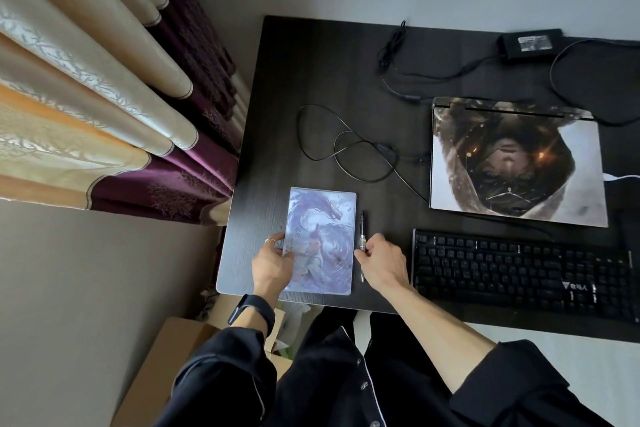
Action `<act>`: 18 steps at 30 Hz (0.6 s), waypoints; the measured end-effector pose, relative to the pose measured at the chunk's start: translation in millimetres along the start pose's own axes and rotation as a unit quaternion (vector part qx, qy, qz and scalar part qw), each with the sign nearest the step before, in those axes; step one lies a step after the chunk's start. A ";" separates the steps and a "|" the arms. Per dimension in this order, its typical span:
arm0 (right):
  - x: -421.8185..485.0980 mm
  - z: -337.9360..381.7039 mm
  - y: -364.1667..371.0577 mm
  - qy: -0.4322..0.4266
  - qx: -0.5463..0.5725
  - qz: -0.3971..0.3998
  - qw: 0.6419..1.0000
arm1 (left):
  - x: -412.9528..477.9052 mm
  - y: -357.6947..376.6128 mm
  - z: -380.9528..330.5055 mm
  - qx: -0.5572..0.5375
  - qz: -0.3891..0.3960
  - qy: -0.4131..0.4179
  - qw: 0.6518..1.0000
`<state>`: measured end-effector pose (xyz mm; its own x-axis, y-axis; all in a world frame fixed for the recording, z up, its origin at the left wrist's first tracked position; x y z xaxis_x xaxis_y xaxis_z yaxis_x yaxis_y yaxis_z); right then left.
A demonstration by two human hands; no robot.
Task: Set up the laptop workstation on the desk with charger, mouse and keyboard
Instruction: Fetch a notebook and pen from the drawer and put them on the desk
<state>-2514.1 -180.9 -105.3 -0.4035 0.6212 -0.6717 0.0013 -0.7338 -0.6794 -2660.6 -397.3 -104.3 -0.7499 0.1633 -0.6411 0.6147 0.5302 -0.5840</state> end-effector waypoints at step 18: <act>0.7 -4.9 3.8 0.004 0.000 -0.020 1.000 | 10.0 4.7 -5.1 0.063 0.004 0.013 0.998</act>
<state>-2509.9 -181.8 -109.8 -0.3959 0.6528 -0.6458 -0.0159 -0.7081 -0.7060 -2666.4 -388.9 -110.8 -0.7504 0.1895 -0.6333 0.6449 0.4204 -0.6383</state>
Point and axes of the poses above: each hand's wrist, its own x-axis towards the middle knuckle, its own y-axis out of the palm, z = x × y, the point moved 8 cm from there along x, towards the middle knuckle, and after that the axes turned 4 degrees about y, right-handed, at the moved point
